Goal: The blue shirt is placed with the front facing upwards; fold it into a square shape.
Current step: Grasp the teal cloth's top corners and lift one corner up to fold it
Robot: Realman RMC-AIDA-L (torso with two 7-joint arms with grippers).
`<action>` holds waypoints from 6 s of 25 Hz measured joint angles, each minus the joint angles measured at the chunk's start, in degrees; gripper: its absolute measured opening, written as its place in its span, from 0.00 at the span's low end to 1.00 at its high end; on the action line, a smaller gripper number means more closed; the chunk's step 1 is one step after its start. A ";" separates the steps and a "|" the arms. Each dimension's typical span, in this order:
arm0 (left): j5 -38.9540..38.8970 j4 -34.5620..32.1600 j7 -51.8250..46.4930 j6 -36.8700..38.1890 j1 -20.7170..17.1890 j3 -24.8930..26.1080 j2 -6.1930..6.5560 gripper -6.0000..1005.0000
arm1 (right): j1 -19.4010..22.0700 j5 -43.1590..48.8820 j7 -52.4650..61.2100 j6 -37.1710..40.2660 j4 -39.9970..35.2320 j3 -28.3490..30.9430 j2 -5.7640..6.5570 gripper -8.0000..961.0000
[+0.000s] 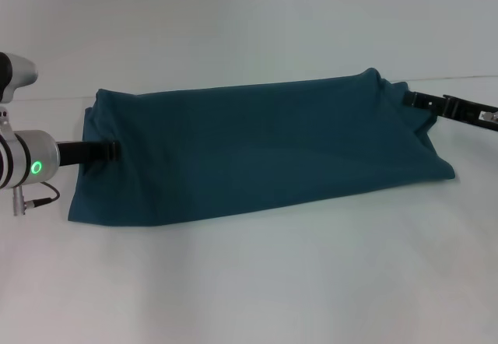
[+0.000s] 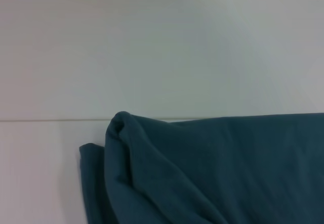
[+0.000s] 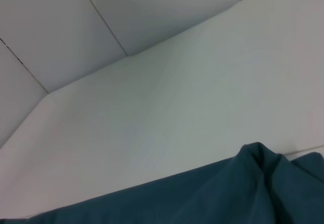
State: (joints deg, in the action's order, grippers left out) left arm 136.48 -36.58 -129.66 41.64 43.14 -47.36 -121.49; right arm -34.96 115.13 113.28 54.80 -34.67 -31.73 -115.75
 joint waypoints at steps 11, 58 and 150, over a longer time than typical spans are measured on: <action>0.01 0.20 0.03 -0.50 -0.57 0.38 0.41 0.02 | 0.01 0.00 0.01 -0.15 0.58 0.00 0.09 0.85; 1.32 -1.07 -0.90 -7.10 -4.90 0.39 -0.32 0.82 | 0.29 0.00 0.89 0.50 0.63 0.00 0.16 0.85; 1.56 -6.92 -2.40 -6.39 -9.14 -2.50 -2.34 0.72 | 1.39 0.09 2.38 1.82 0.65 0.06 0.53 0.84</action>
State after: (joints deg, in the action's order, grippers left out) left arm 138.04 -43.50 -132.06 35.25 34.00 -49.86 -123.84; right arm -33.57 115.23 115.66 56.62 -34.02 -31.67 -115.21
